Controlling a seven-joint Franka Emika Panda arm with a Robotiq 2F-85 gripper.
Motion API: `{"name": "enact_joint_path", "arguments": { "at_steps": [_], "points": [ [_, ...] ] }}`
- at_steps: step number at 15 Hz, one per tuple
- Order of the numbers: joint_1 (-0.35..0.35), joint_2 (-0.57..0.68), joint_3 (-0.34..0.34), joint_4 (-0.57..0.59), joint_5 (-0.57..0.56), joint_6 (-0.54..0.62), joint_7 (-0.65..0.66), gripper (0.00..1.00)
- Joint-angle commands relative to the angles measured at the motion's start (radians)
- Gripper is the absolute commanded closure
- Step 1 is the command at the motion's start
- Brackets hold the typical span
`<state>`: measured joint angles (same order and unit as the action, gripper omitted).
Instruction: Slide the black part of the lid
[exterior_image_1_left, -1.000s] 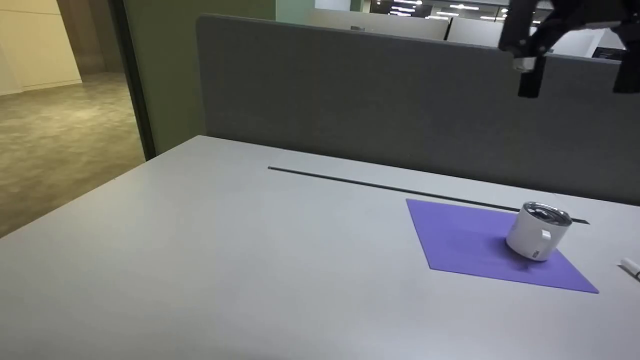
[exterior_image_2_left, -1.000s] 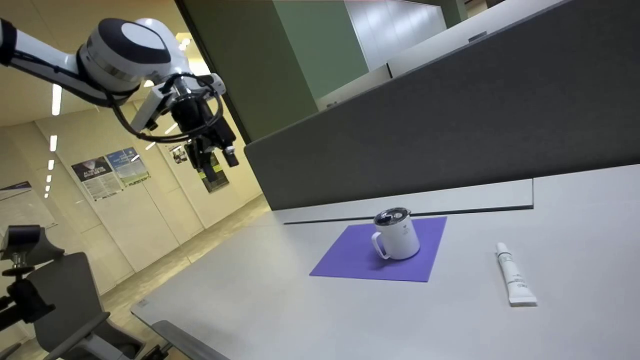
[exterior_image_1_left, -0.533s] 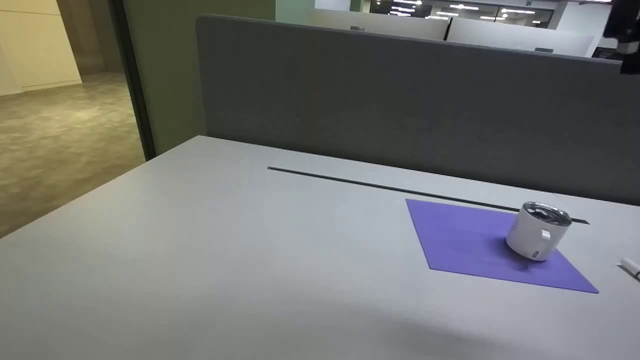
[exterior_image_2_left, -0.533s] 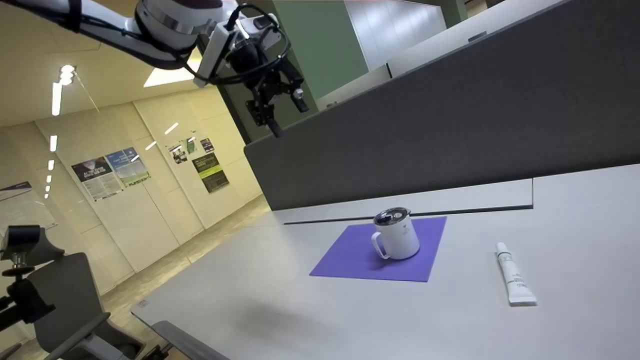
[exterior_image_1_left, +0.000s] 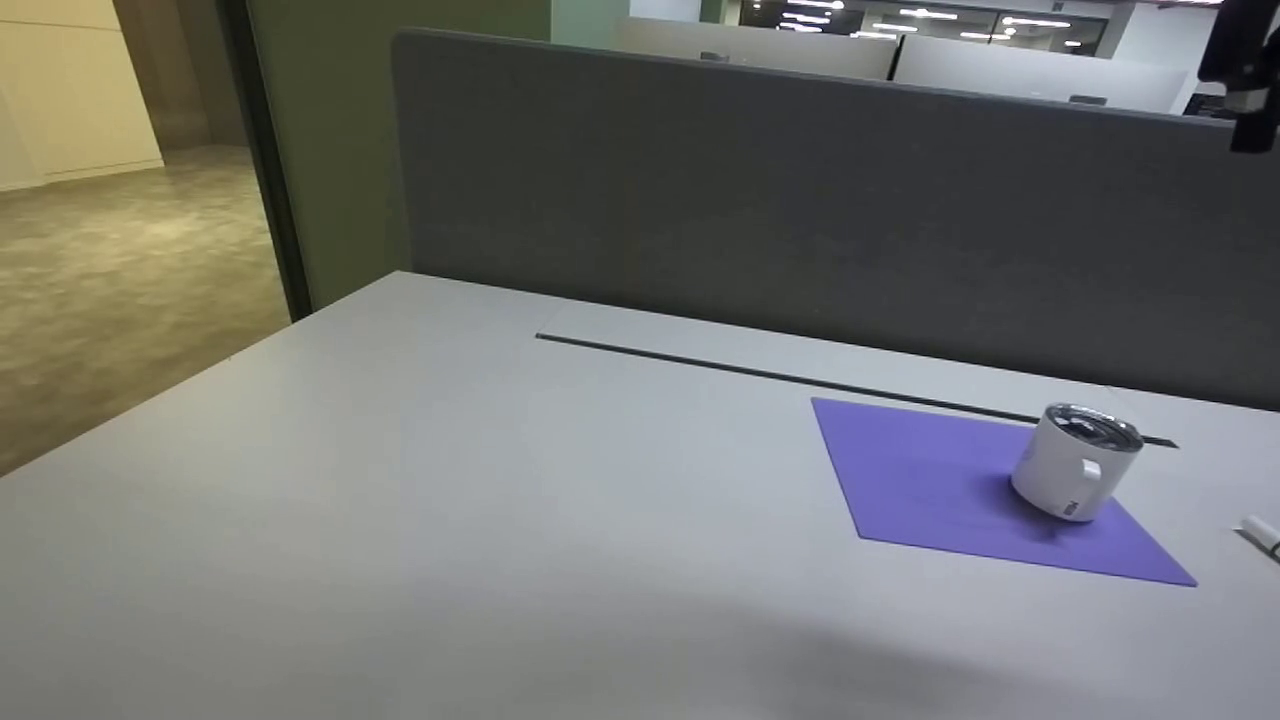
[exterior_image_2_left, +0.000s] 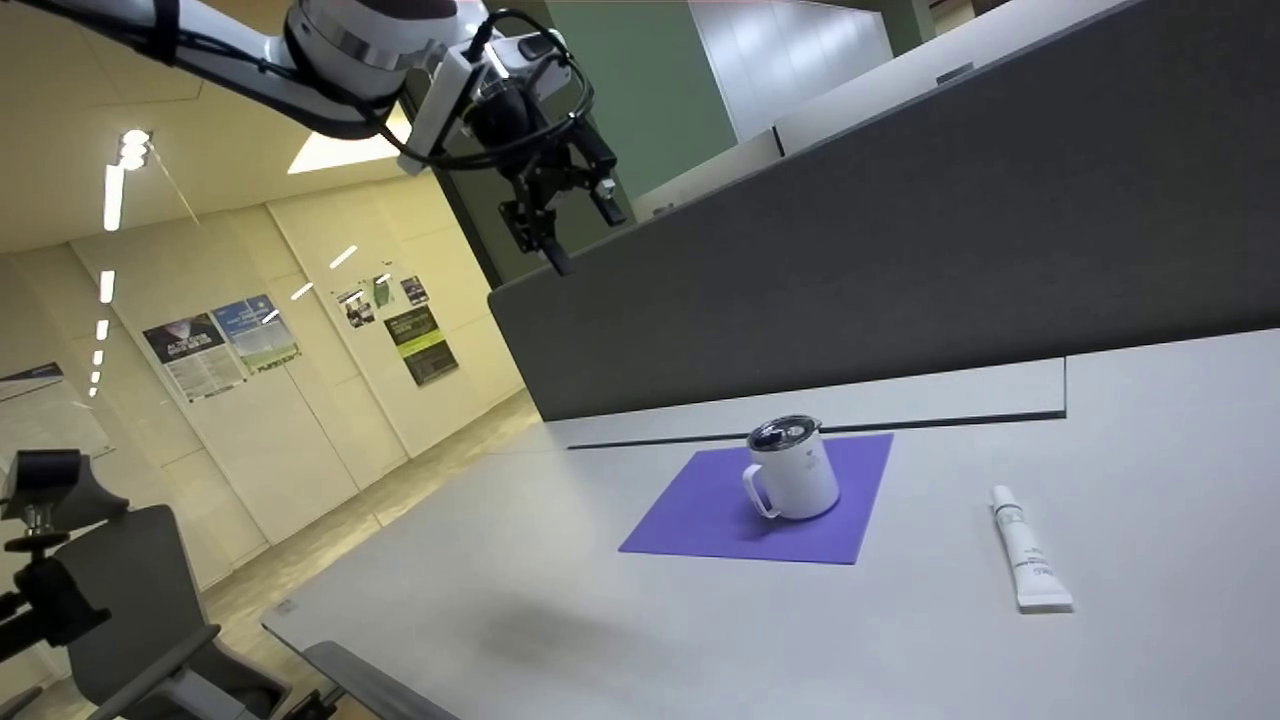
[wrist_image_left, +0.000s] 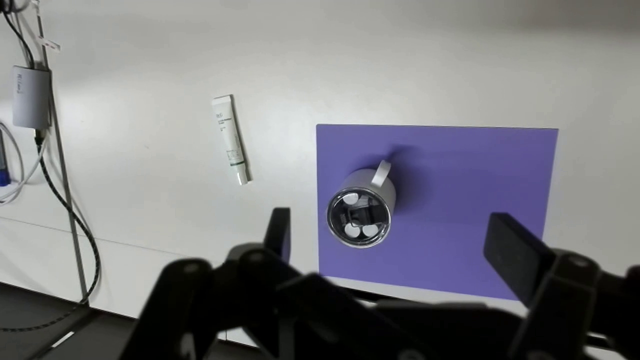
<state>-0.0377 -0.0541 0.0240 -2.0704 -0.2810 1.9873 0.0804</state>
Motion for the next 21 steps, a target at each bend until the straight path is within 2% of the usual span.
{"name": "enact_joint_path", "arguments": {
  "at_steps": [1, 6, 8, 10, 12, 14, 16, 21],
  "points": [
    [0.009, 0.000, -0.010, 0.001, 0.000, -0.002, 0.000, 0.00],
    [0.009, -0.002, -0.010, 0.000, 0.000, -0.002, 0.000, 0.00],
    [0.003, 0.014, -0.022, 0.003, 0.018, 0.068, -0.062, 0.00],
    [-0.006, 0.062, -0.036, 0.026, 0.001, 0.188, -0.122, 0.00],
    [-0.013, 0.130, -0.050, 0.067, 0.032, 0.271, -0.170, 0.00],
    [-0.019, 0.210, -0.058, 0.115, 0.071, 0.308, -0.218, 0.26],
    [-0.023, 0.285, -0.059, 0.156, 0.105, 0.311, -0.239, 0.40],
    [-0.011, 0.424, -0.071, 0.216, 0.087, 0.315, -0.170, 0.75]
  ]
}}
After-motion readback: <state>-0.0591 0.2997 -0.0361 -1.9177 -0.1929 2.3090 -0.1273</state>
